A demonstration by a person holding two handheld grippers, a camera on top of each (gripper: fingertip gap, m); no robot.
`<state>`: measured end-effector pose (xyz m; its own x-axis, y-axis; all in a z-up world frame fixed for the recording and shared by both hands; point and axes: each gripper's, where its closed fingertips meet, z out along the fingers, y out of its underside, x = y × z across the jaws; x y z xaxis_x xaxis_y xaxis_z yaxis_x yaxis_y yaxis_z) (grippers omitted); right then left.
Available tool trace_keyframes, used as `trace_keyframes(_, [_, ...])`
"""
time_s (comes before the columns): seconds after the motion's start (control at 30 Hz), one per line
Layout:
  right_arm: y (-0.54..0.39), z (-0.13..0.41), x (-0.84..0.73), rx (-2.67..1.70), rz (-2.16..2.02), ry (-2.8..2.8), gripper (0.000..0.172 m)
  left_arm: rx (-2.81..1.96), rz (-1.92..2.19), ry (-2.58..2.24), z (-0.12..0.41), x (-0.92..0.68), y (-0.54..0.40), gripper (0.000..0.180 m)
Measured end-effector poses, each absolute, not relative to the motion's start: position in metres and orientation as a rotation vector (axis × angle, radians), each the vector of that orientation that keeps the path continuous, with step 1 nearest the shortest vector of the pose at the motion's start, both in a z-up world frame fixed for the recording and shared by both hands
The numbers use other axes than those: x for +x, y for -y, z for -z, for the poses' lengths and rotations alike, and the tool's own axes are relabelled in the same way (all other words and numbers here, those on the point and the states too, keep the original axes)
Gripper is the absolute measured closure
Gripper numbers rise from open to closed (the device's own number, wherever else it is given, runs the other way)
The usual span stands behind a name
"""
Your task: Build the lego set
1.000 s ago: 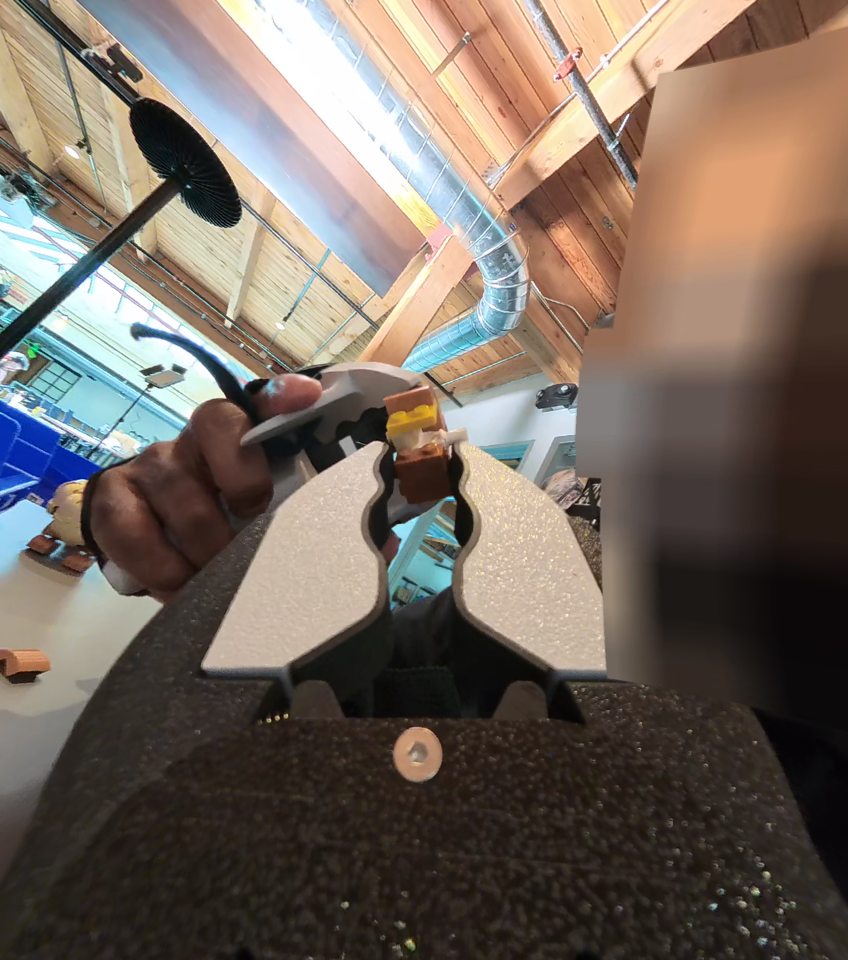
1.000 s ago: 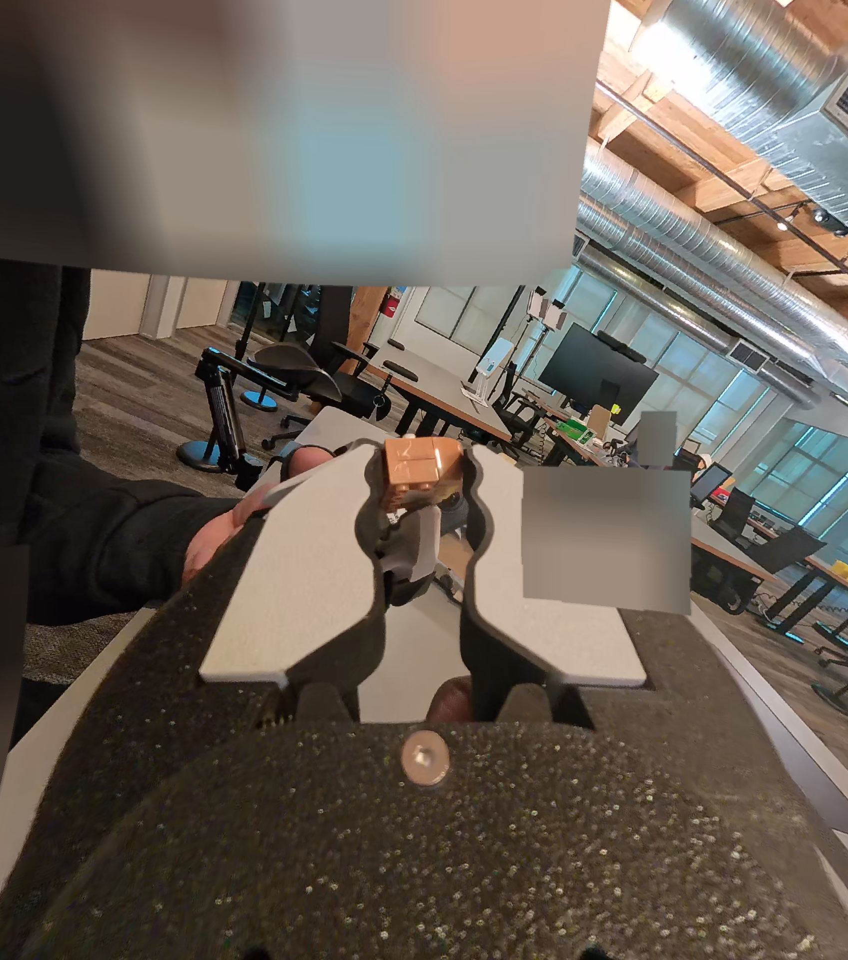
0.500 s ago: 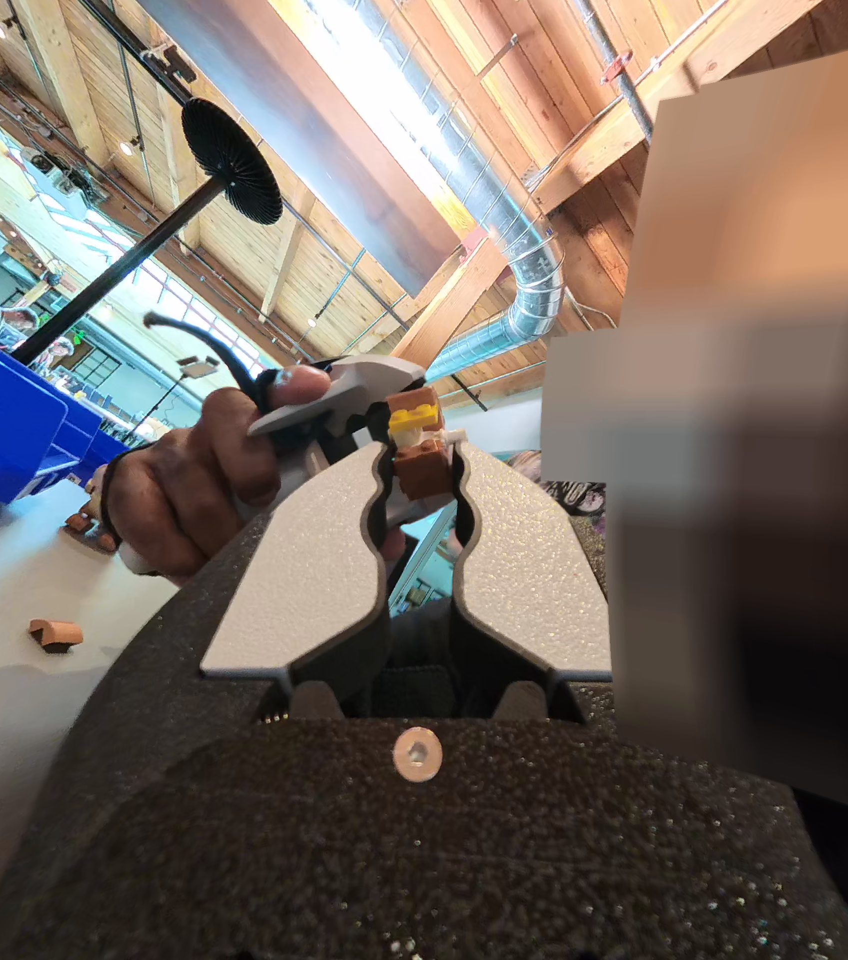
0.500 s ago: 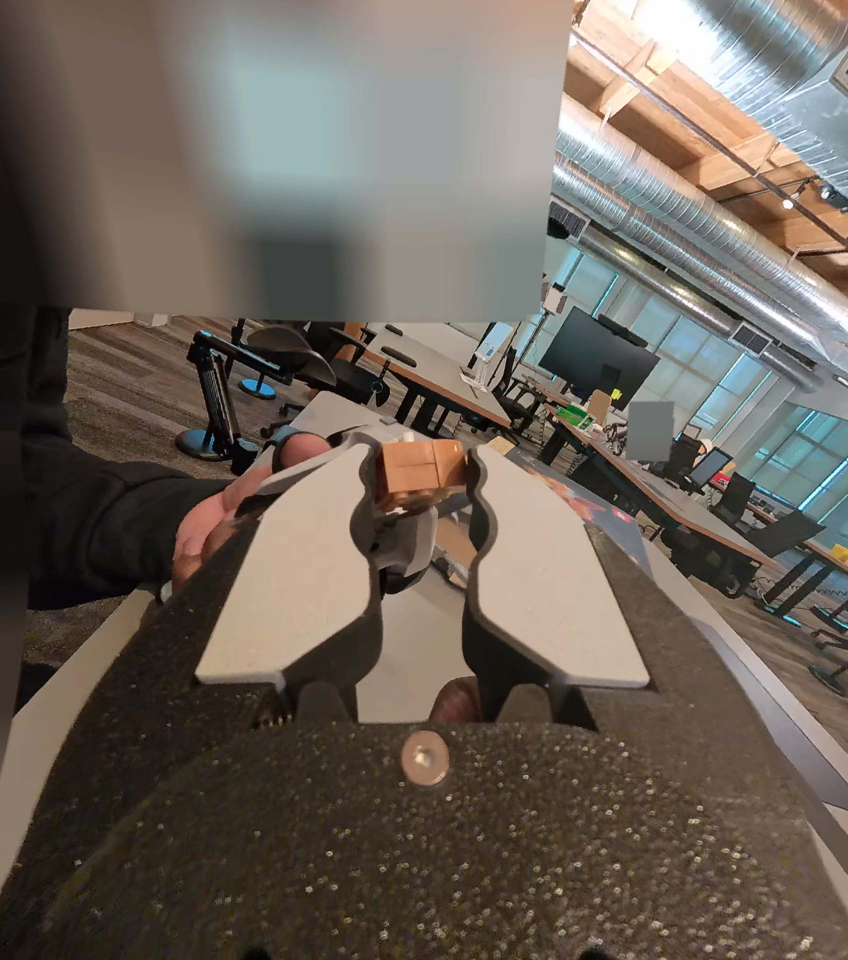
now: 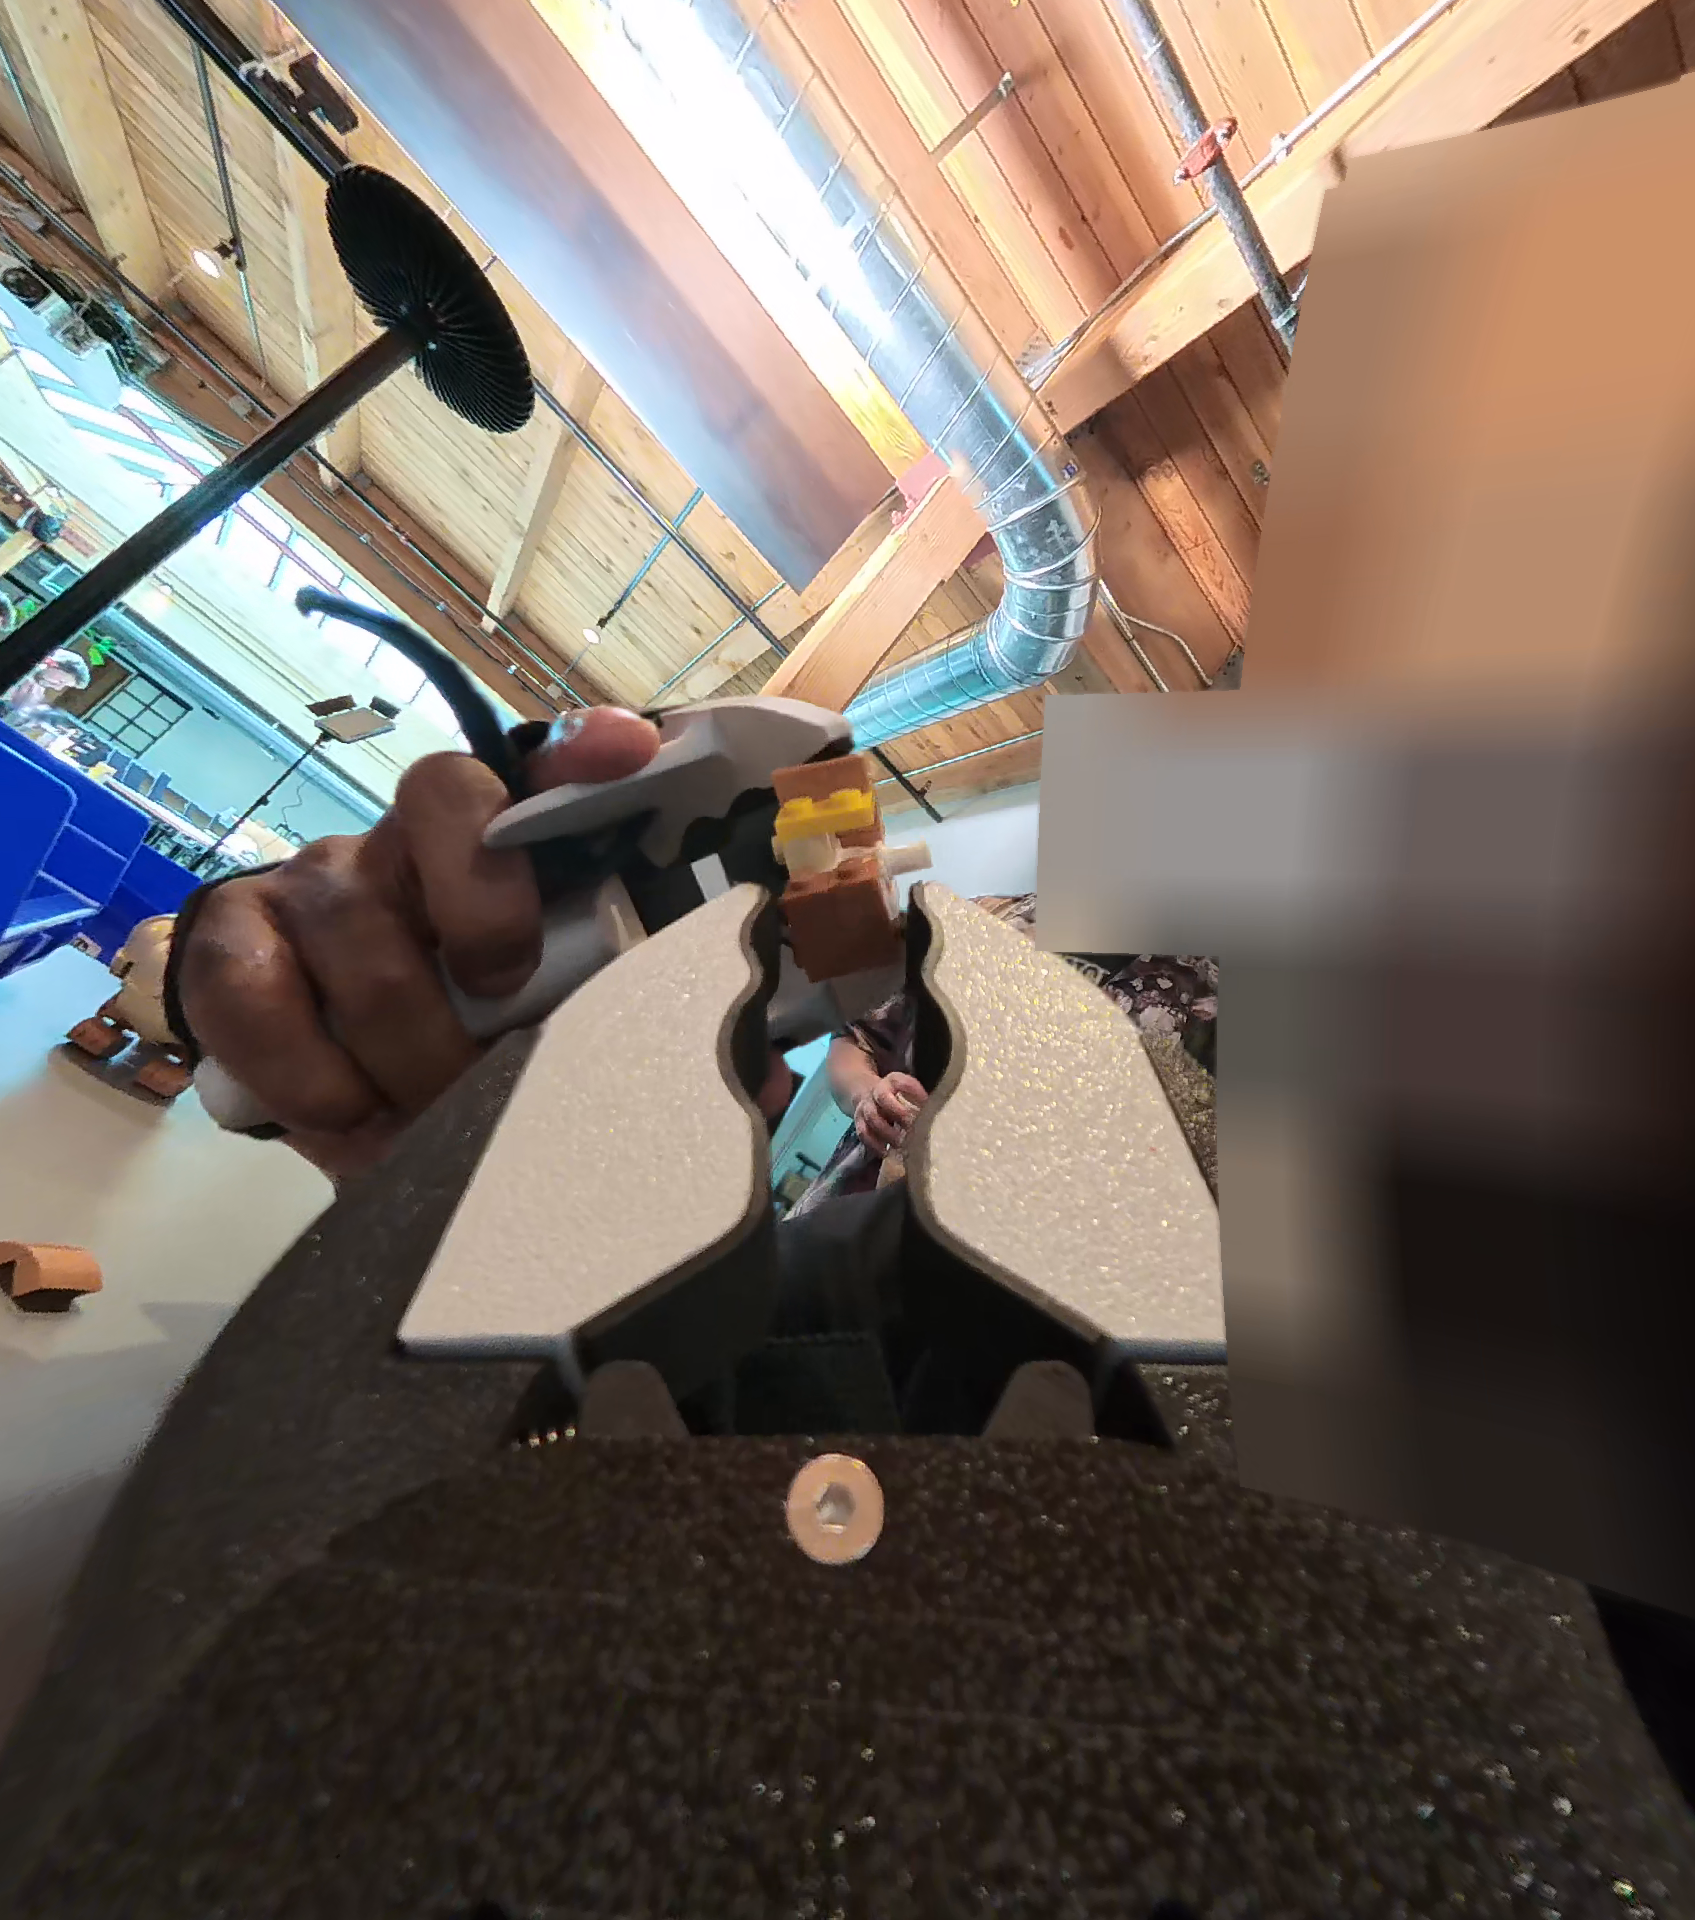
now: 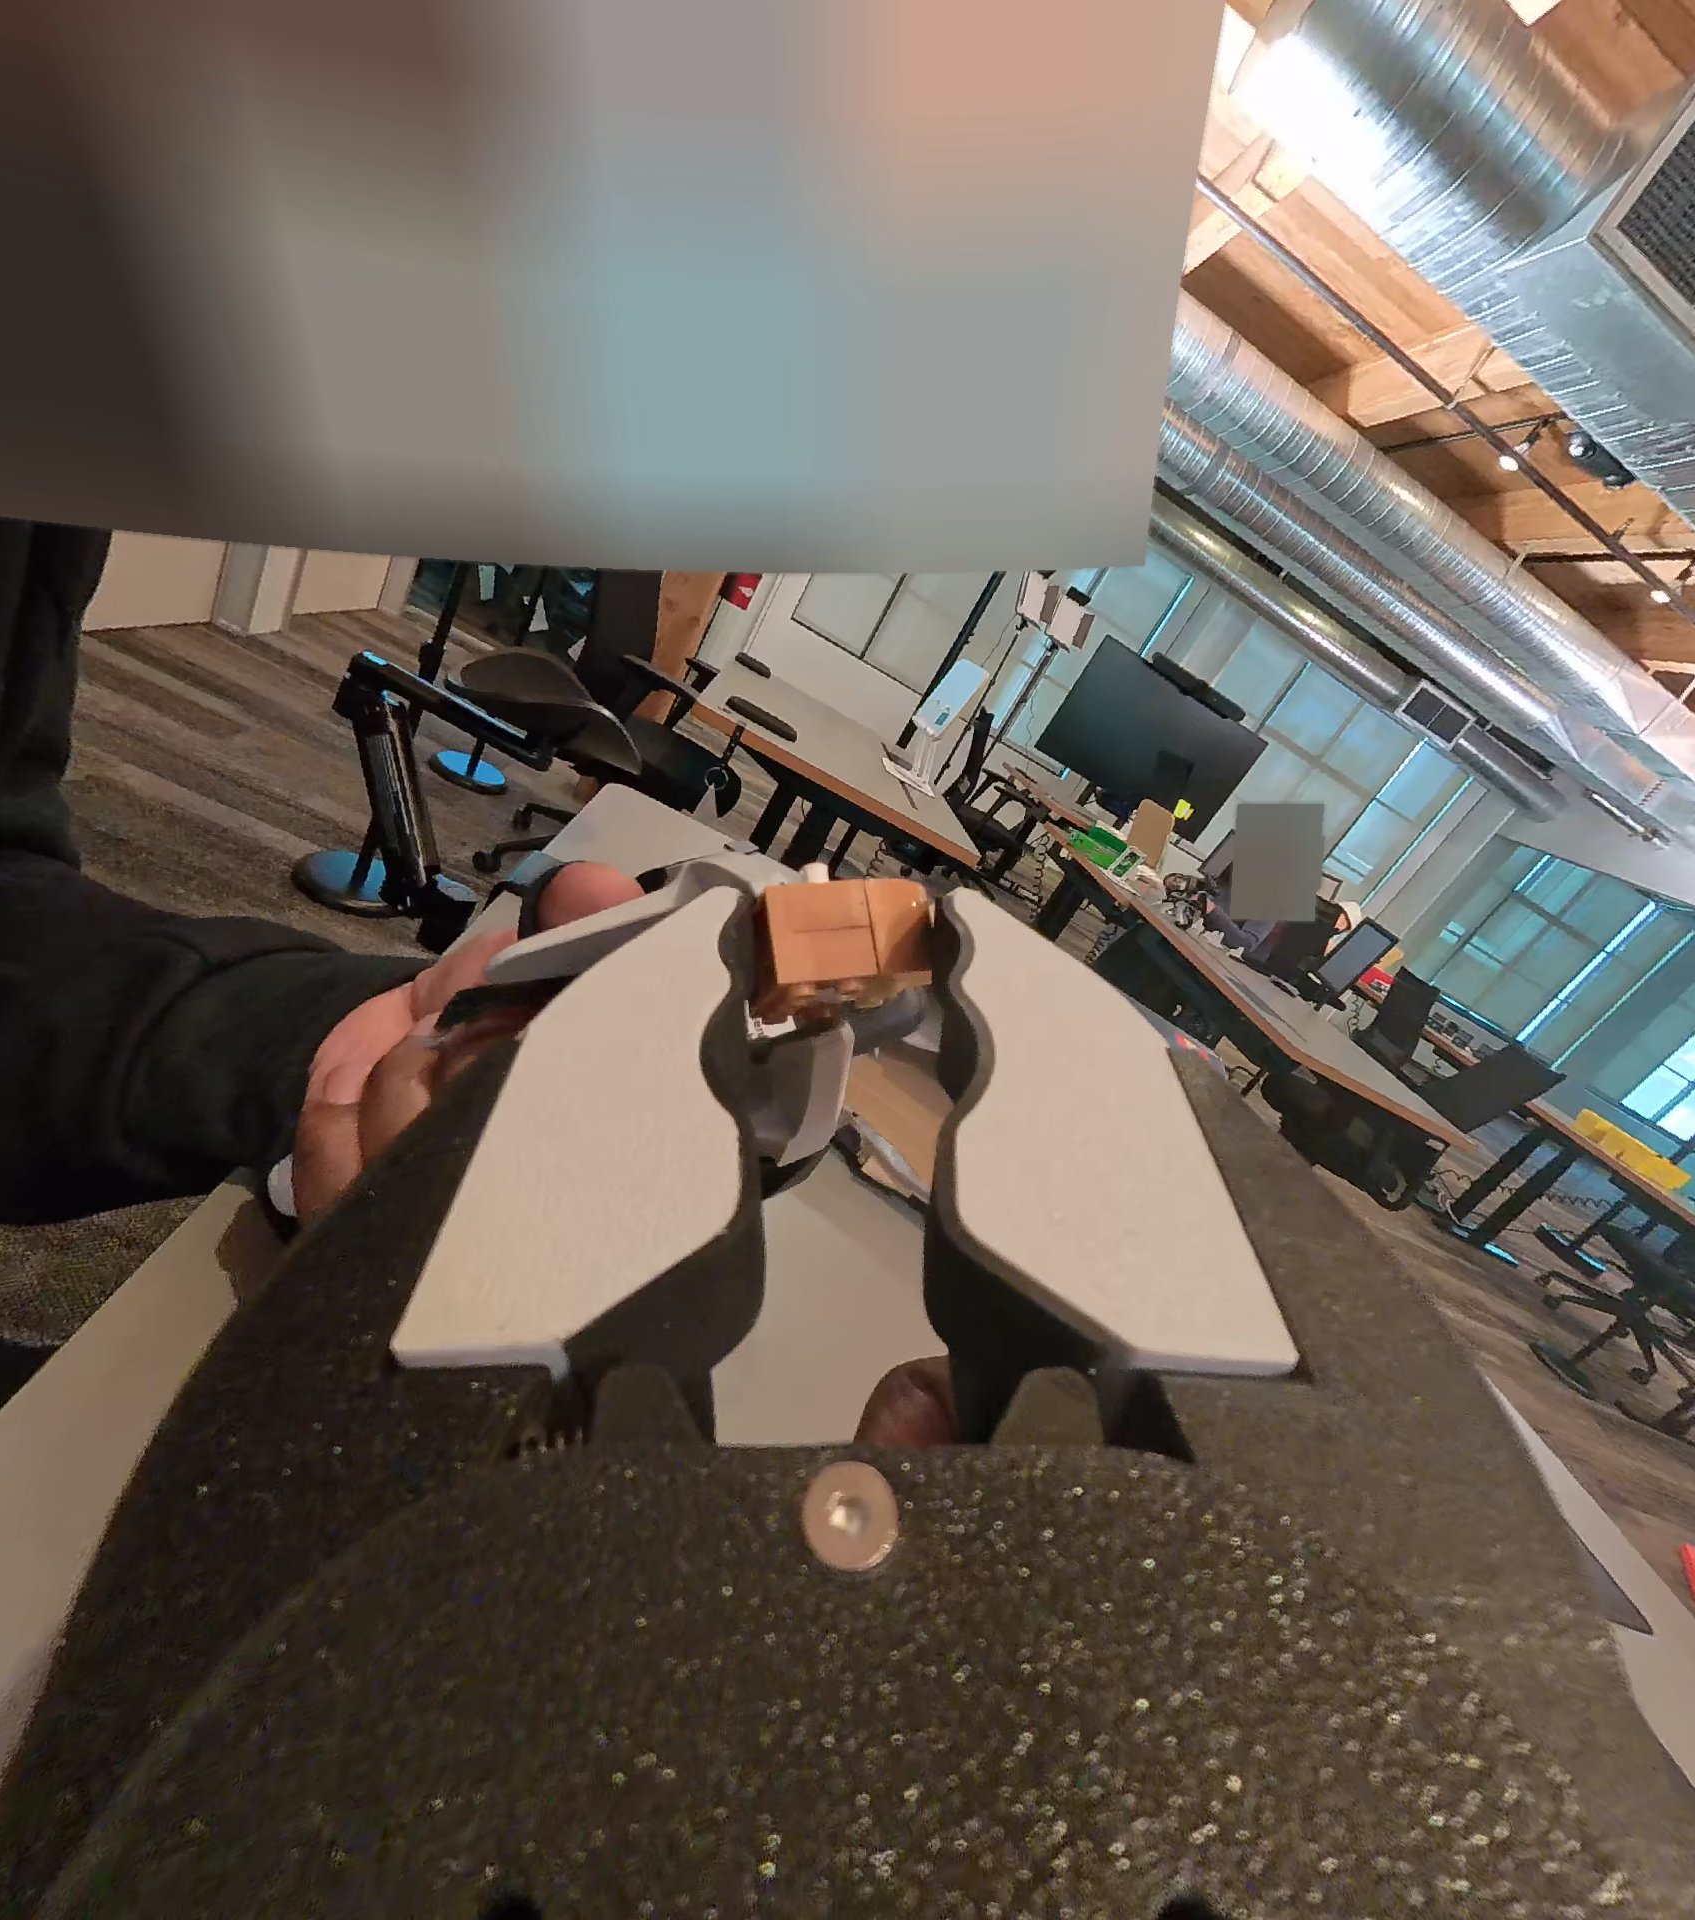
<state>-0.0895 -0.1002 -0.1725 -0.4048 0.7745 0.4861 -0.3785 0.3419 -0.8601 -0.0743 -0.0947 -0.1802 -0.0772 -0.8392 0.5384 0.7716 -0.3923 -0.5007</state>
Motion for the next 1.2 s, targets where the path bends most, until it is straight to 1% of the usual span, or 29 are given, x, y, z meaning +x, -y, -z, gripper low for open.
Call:
trace_keyframes(0.23, [0.1, 0.175, -0.093, -0.385, -1.291, 1.506, 0.138, -0.926, 1.747, -0.082, 0.181, -0.078, 0.093, 0.161])
trace_keyframes(0.37, [0.098, 0.175, -0.091, -0.388, -1.284, 1.522, 0.131, -0.896, 1.77, -0.092, 0.179, -0.081, 0.097, 0.161])
trace_keyframes(0.47, [0.097, 0.171, -0.088, -0.381, -1.297, 1.505, 0.137, -0.914, 1.774, -0.082, 0.181, -0.079, 0.094, 0.161])
trace_keyframes(0.5, [0.098, 0.172, -0.087, -0.372, -1.295, 1.512, 0.142, -0.913, 1.781, -0.078, 0.181, -0.079, 0.093, 0.161])
trace_keyframes(0.53, [0.099, 0.173, -0.088, -0.369, -1.291, 1.511, 0.143, -0.911, 1.786, -0.079, 0.181, -0.079, 0.094, 0.161])
trace_keyframes(0.9, [0.1, 0.171, -0.09, -0.368, -1.27, 1.495, 0.145, -0.886, 1.778, -0.076, 0.179, -0.081, 0.094, 0.162])
trace_keyframes(0.97, [0.093, 0.171, -0.09, -0.376, -1.205, 1.494, 0.145, -0.924, 1.656, -0.042, 0.182, -0.087, 0.087, 0.162])
trace_keyframes(1.0, [0.089, 0.168, -0.087, -0.369, -1.195, 1.483, 0.136, -0.983, 1.535, -0.038, 0.186, -0.09, 0.082, 0.162])
trace_keyframes(1.07, [0.081, 0.165, -0.08, -0.37, -1.159, 1.48, 0.13, -1.18, 1.181, -0.099, 0.198, -0.092, 0.073, 0.162])
trace_keyframes(1.13, [0.068, 0.178, -0.082, -0.359, -0.929, 1.508, 0.129, -1.331, 0.748, -0.217, 0.208, -0.097, 0.068, 0.162])
trace_keyframes(1.2, [0.053, 0.196, -0.085, -0.342, -0.662, 1.538, 0.128, -1.393, 0.508, -0.286, 0.212, -0.099, 0.066, 0.162])
